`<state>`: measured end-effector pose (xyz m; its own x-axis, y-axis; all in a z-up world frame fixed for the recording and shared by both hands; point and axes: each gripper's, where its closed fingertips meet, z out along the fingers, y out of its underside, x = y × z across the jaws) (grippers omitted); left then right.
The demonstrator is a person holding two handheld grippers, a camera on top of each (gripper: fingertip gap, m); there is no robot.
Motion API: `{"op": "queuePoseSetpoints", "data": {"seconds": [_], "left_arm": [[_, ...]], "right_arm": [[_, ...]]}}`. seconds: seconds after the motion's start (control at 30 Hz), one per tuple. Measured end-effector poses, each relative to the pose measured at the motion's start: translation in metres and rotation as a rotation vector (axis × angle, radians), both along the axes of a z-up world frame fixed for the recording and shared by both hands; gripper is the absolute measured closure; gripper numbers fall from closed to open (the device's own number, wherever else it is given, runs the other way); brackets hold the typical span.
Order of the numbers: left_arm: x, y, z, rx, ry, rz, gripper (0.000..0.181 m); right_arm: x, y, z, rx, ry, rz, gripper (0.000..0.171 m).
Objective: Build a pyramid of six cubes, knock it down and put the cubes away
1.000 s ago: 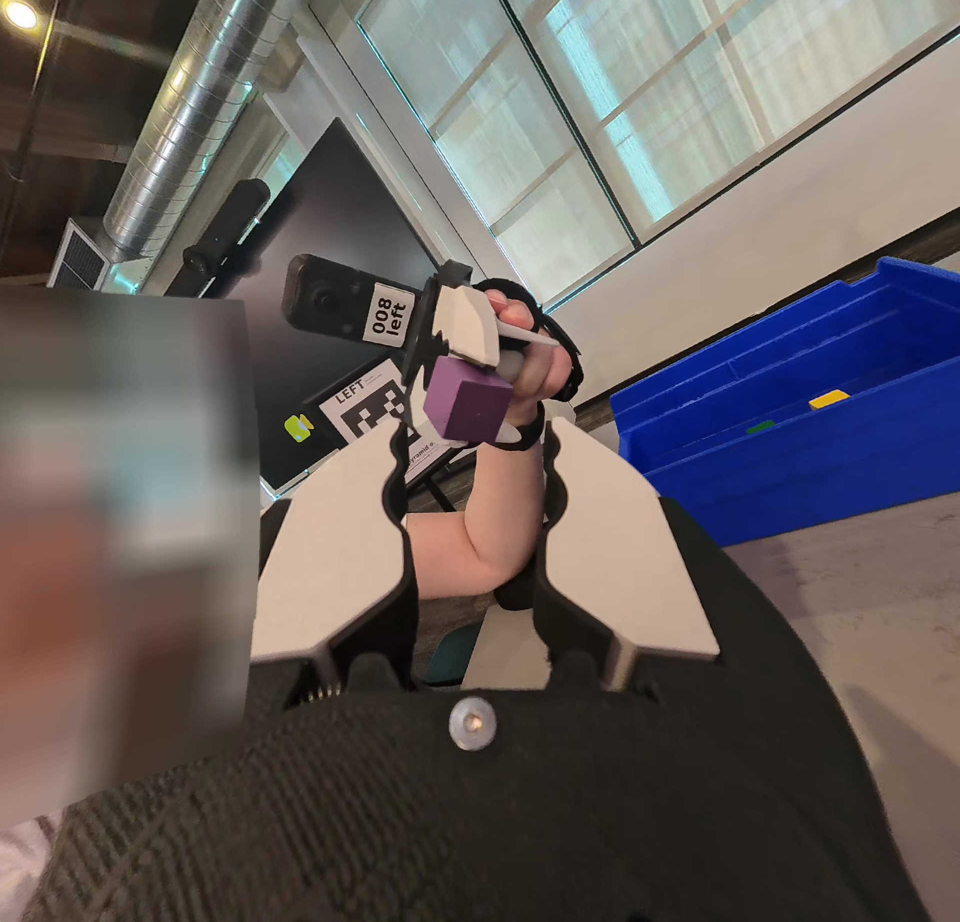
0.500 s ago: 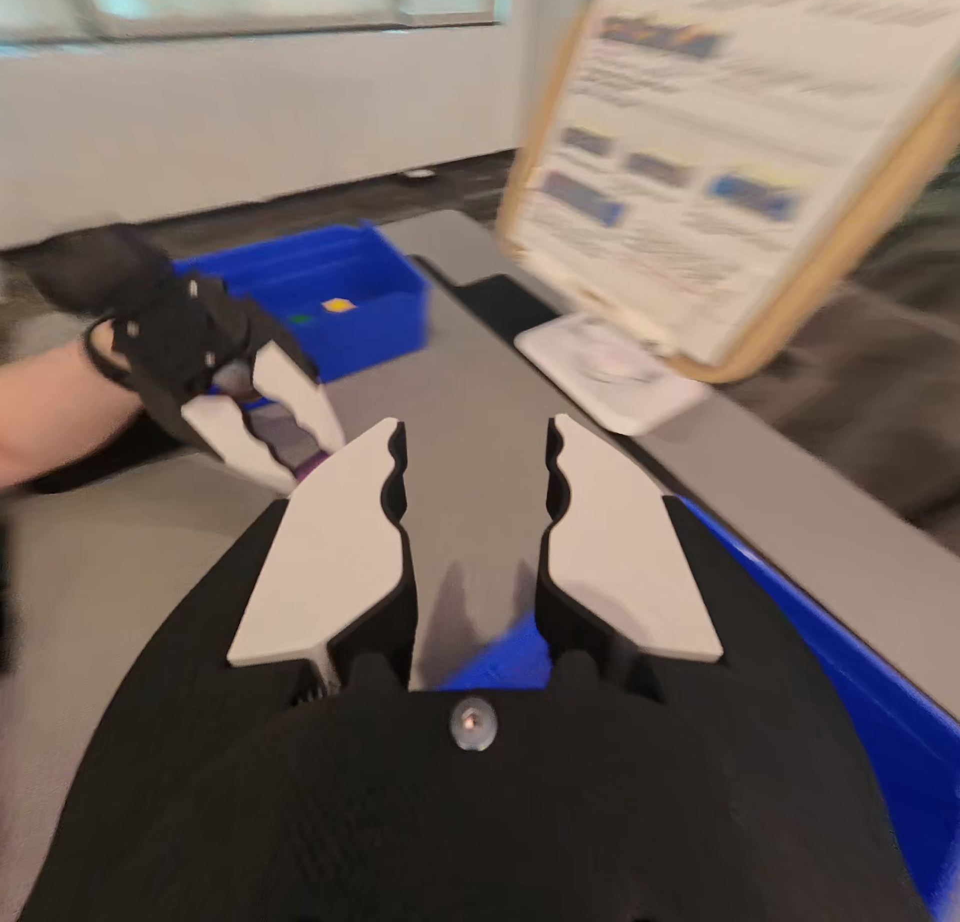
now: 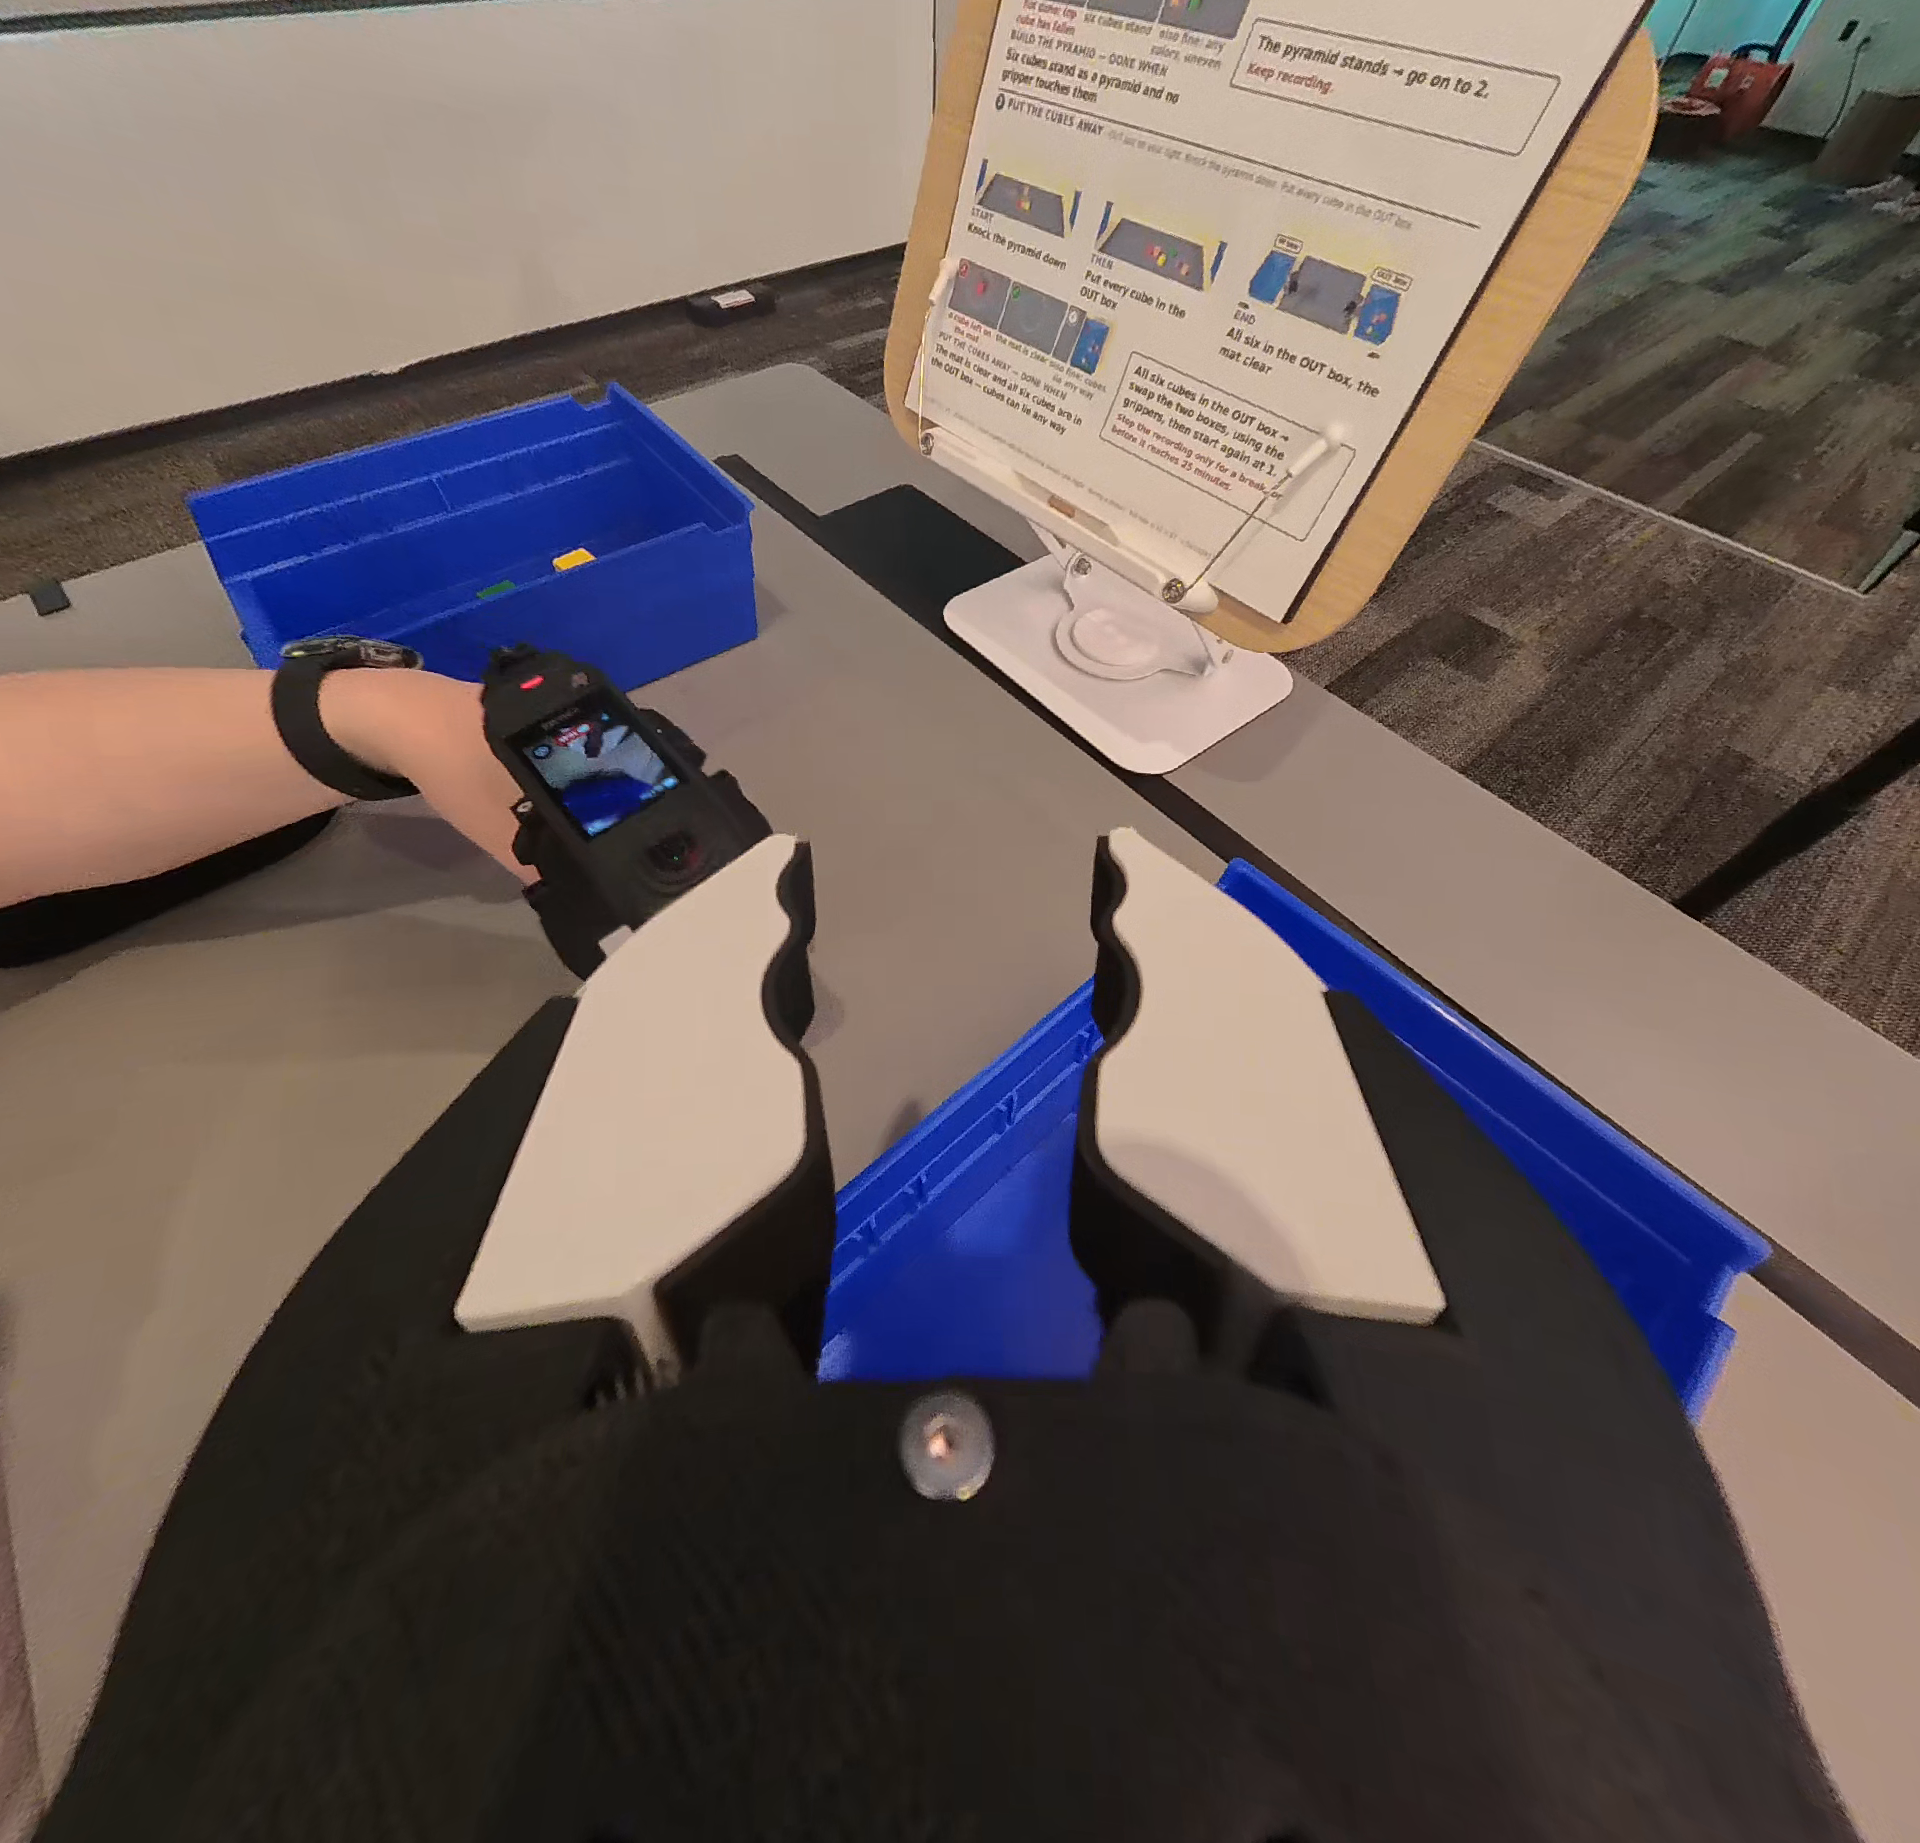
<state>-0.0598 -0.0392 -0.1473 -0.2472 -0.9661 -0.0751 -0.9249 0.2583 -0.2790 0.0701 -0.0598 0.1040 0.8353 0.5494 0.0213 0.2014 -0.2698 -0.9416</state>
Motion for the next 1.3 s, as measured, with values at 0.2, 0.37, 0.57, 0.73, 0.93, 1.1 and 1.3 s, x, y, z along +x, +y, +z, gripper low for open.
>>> {"op": "queuePoseSetpoints", "data": {"seconds": [0.2, 0.37, 0.57, 0.73, 0.93, 1.1, 1.3], "left_arm": [[0.007, 0.0, -0.004, -0.045, -0.012, -0.019, 0.154], [0.009, -0.002, 0.007, -0.094, -0.083, 0.008, 0.141], [-0.027, 0.014, 0.1, 0.084, -0.369, 0.078, 0.141], [-0.156, 0.065, 0.171, 0.485, -0.338, 0.323, 0.141], [-0.325, 0.099, 0.13, 0.399, 0.015, 0.968, 0.145], [-0.35, 0.121, 0.071, 0.094, 0.057, 1.19, 0.144], [-0.358, 0.143, 0.034, -0.038, 0.077, 1.354, 0.139]], "right_arm": [[0.004, -0.001, 0.002, 0.007, 0.02, 0.008, 0.119], [0.013, -0.002, -0.002, -0.013, 0.032, -0.011, 0.119], [0.018, -0.003, 0.005, 0.023, 0.05, -0.02, 0.119], [0.017, -0.002, 0.008, 0.041, 0.056, -0.015, 0.119], [0.026, 0.007, -0.001, 0.008, 0.035, -0.059, 0.119], [0.022, 0.012, -0.015, -0.038, 0.026, -0.066, 0.119], [0.017, 0.019, -0.025, -0.067, -0.03, -0.073, 0.118]]}}
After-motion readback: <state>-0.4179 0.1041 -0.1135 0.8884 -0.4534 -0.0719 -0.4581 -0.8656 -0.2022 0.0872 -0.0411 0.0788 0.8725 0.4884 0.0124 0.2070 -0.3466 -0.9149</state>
